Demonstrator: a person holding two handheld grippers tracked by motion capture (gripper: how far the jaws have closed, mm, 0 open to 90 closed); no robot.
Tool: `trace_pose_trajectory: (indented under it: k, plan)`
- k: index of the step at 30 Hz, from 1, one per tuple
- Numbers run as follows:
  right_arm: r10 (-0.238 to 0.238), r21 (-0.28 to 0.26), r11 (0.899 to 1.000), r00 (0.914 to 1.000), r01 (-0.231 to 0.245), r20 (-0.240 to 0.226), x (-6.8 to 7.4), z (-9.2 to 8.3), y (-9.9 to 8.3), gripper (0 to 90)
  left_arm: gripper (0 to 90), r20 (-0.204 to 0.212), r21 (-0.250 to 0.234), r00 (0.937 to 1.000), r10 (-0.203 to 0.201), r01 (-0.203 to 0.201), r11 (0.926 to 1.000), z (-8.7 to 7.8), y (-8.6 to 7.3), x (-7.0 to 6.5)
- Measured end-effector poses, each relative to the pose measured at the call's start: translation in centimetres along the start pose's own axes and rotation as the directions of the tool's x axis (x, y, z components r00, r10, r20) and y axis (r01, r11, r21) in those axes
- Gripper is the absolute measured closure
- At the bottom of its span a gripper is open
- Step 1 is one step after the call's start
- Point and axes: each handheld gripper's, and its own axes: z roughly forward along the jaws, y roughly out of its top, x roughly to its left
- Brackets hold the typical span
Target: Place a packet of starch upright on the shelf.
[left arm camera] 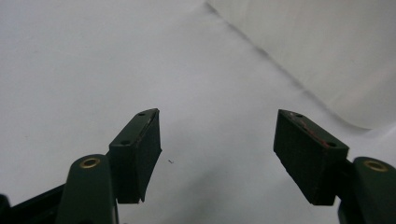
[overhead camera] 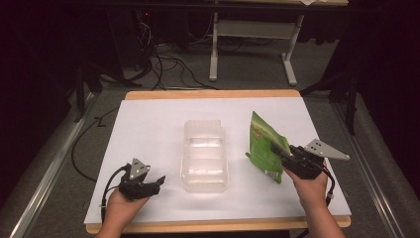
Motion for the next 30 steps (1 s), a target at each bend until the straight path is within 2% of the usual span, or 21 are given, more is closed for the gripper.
trace_pose_trajectory:
  k: [8,12,15,17,22,30]
  plan:
    - [0.001,0.015,1.0,1.0,-0.001,0.0,-0.2,0.2,-0.2,74.3,32.4,0.002,0.001,1.0,0.003,-0.003,1.0,0.0,0.0,-0.1]
    - [0.021,0.023,1.0,0.9997,-0.021,0.012,-0.8,0.2,-0.4,78.5,32.4,0.001,0.001,1.0,0.006,-0.006,1.0,0.0,0.0,-0.1]
    - [0.023,0.03,0.999,0.9989,-0.024,0.042,-1.0,0.1,-0.4,86.6,32.4,0.001,0.0,1.0,0.004,-0.004,1.0,0.0,0.0,-0.1]
    - [0.018,0.033,0.999,0.999,-0.019,0.041,-1.0,0.1,-0.3,88.3,32.4,0.001,0.0,1.0,0.004,-0.004,1.0,0.0,0.0,-0.1]
    - [0.004,0.046,0.999,0.9995,-0.005,0.031,-0.8,0.2,-0.1,88.9,32.4,0.0,-0.001,1.0,0.004,-0.004,1.0,-0.1,0.0,-0.1]
    - [-0.013,0.033,0.999,0.9997,0.012,0.021,-0.9,0.1,0.3,89.0,32.4,-0.002,-0.004,1.0,0.004,-0.004,1.0,-0.1,0.0,0.0]
